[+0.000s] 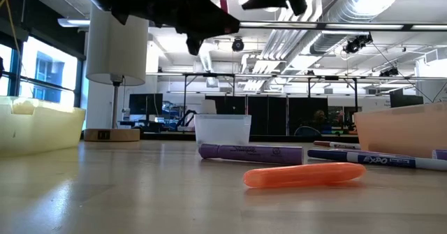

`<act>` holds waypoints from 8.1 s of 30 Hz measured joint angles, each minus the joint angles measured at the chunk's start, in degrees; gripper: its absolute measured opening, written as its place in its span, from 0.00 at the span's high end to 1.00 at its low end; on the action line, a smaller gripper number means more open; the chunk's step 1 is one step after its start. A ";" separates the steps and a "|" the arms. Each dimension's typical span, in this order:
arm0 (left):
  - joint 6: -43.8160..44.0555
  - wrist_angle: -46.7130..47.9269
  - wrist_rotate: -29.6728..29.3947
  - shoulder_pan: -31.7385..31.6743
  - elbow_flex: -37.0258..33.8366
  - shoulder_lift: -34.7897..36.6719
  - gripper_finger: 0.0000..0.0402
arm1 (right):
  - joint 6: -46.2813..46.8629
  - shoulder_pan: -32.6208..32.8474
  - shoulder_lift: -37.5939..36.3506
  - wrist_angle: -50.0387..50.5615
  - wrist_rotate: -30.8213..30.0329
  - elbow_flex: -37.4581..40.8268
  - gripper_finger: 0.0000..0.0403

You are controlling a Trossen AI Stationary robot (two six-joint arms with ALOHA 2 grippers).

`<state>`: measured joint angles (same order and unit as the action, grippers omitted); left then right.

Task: Pick & Place Markers
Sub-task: Put the pink pen into the yellow bin, then put the purple highlighter pen into the orange bin

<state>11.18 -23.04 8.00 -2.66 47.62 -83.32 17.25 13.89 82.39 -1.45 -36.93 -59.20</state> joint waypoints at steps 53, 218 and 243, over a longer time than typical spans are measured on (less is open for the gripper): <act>30.65 85.06 -8.92 19.21 -12.50 24.82 0.70 | 13.30 0.04 0.15 17.11 -1.95 0.07 0.63; 63.91 86.93 -17.28 52.08 20.77 -16.71 0.82 | 12.29 4.26 8.17 11.19 -0.33 0.04 0.63; 4.87 68.44 -32.09 24.58 38.27 -16.53 0.81 | 13.49 11.61 4.02 15.84 -6.45 0.02 0.63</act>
<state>16.05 45.40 -24.10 21.92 85.89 -99.85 30.74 25.50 86.41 14.39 -43.38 -59.18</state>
